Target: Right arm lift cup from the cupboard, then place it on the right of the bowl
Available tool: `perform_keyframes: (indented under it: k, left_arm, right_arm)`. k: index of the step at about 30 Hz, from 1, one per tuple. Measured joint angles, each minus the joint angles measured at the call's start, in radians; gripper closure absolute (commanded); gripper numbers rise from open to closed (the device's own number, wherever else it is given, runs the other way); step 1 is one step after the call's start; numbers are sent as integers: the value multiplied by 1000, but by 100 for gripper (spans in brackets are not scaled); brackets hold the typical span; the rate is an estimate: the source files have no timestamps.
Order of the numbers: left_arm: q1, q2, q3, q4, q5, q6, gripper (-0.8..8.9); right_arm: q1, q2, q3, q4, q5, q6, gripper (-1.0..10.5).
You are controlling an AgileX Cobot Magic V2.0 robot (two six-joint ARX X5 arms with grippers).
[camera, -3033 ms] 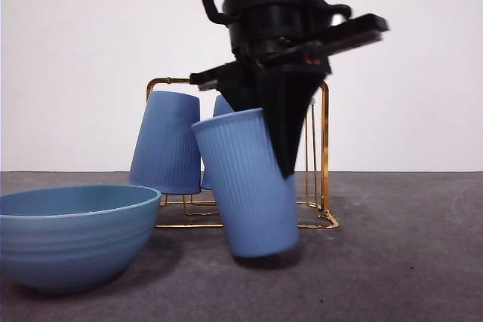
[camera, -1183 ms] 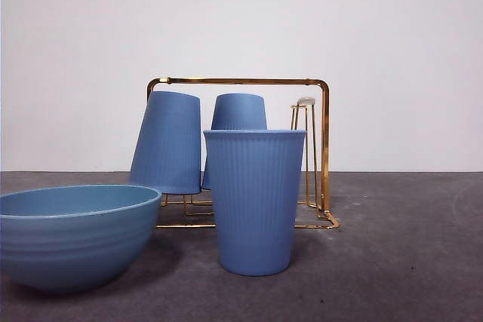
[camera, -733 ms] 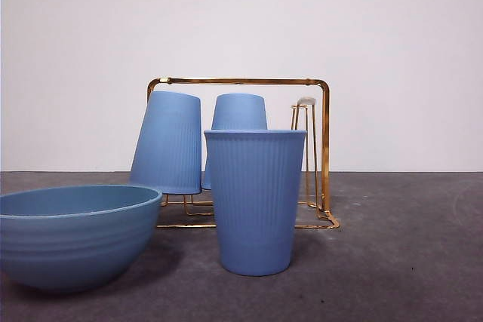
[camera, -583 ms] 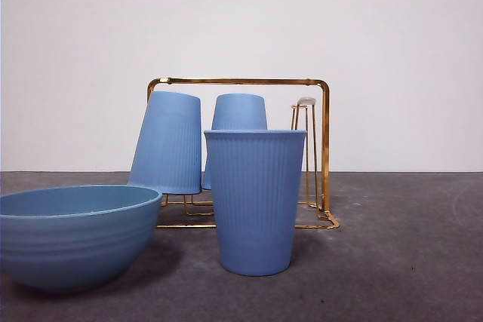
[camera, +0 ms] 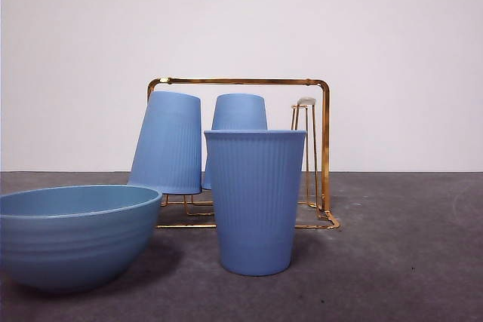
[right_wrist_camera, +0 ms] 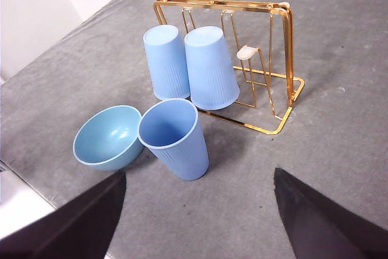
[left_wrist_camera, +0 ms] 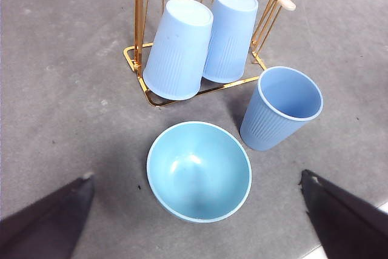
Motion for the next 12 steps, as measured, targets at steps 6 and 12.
perform_keyframes:
  k: [6,12]
  left_arm:
    - [0,0,0,1,0,-6,799]
    - [0,0,0,12,0,-6,788]
  right_arm:
    - [0,0,0,-3,1,-3,932]
    - [0,0,0,-3,6,-3,932]
